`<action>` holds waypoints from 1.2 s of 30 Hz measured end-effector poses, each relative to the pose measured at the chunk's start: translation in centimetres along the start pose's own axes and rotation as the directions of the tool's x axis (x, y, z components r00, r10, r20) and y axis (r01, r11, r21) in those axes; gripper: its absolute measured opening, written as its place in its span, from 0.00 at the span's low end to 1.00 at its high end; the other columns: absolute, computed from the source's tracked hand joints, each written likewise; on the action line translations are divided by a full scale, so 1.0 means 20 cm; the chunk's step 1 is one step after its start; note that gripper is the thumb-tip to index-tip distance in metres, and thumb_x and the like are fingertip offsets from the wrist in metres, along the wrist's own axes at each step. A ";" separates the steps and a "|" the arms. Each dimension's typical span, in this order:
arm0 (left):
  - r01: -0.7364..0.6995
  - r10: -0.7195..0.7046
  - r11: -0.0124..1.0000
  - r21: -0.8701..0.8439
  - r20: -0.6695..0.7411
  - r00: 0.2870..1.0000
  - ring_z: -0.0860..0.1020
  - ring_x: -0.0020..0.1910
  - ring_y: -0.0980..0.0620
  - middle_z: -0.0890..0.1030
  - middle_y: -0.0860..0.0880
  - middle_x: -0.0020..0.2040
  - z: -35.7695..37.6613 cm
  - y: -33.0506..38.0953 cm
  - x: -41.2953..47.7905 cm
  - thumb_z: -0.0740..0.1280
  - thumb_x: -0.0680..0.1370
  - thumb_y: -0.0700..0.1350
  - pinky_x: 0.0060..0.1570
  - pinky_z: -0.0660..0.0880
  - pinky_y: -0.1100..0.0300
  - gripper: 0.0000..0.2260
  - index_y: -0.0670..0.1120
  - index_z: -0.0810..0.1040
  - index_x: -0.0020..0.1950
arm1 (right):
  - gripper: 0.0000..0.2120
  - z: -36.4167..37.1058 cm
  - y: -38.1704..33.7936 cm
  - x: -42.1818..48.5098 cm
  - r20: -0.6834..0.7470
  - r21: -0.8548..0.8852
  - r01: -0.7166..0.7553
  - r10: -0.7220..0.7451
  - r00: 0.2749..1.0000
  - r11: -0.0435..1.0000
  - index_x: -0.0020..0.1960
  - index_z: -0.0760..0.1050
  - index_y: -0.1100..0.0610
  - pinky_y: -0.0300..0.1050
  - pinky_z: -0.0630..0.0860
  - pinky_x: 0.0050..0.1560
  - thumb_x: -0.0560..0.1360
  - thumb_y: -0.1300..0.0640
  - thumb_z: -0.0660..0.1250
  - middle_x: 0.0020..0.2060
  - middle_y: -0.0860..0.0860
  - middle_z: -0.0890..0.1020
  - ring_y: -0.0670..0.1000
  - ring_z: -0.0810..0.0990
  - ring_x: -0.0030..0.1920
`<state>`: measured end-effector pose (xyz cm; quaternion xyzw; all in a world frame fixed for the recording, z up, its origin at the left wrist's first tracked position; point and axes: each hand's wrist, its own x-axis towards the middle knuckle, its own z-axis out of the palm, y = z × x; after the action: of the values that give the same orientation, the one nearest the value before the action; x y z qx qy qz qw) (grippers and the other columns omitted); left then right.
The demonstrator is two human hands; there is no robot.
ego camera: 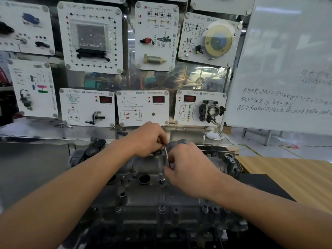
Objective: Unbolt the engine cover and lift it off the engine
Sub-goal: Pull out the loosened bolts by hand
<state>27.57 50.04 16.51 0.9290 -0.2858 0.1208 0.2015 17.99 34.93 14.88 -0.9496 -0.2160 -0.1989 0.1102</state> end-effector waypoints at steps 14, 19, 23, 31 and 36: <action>0.026 -0.025 0.999 -0.047 0.031 0.999 0.84 0.43 0.58 0.87 0.50 0.45 -0.01 -0.06 0.01 0.76 0.74 0.41 0.43 0.78 0.71 0.08 0.44 0.85 0.53 | 0.08 -0.15 0.31 0.18 0.011 -0.579 -0.020 0.033 0.999 0.815 0.43 0.73 0.53 0.48 0.70 0.45 0.76 0.65 0.63 0.41 0.52 0.78 0.56 0.81 0.48; 0.063 -0.079 0.988 -0.139 -0.113 0.990 0.83 0.35 0.62 0.84 0.56 0.38 -0.10 -0.08 -0.02 0.74 0.76 0.40 0.33 0.75 0.73 0.06 0.45 0.84 0.52 | 0.06 -0.21 0.30 0.23 -0.080 -0.552 -0.019 -0.031 0.996 0.834 0.45 0.79 0.53 0.46 0.73 0.38 0.77 0.60 0.65 0.40 0.52 0.80 0.56 0.80 0.41; 0.058 -0.056 0.998 0.028 -0.060 0.997 0.82 0.37 0.64 0.84 0.57 0.41 -0.27 -0.16 -0.10 0.73 0.77 0.42 0.38 0.75 0.75 0.07 0.46 0.85 0.55 | 0.09 -0.24 0.10 0.19 -0.037 -0.297 0.078 -0.093 0.995 0.952 0.43 0.80 0.54 0.52 0.80 0.41 0.78 0.52 0.65 0.39 0.54 0.80 0.57 0.80 0.40; 0.037 -0.045 0.967 0.254 0.027 0.999 0.79 0.45 0.57 0.86 0.52 0.50 -0.22 -0.27 -0.19 0.71 0.78 0.44 0.52 0.75 0.60 0.07 0.50 0.85 0.55 | 0.15 -0.01 -0.19 0.11 -0.002 -0.137 0.113 -0.114 0.993 0.984 0.36 0.71 0.54 0.46 0.72 0.33 0.79 0.50 0.60 0.30 0.50 0.70 0.55 0.74 0.34; -0.005 -0.002 0.967 0.255 0.027 1.000 0.76 0.44 0.55 0.85 0.49 0.50 -0.19 -0.28 -0.17 0.70 0.78 0.43 0.50 0.72 0.62 0.09 0.49 0.85 0.56 | 0.17 0.05 -0.22 0.08 -0.036 -0.129 0.085 -0.090 0.995 0.988 0.32 0.64 0.52 0.44 0.66 0.31 0.78 0.49 0.60 0.28 0.48 0.68 0.54 0.71 0.31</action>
<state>27.61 57.60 17.00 0.9485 -0.2715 0.1442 0.0761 17.77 39.70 15.17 -0.9399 -0.2420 -0.2365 0.0449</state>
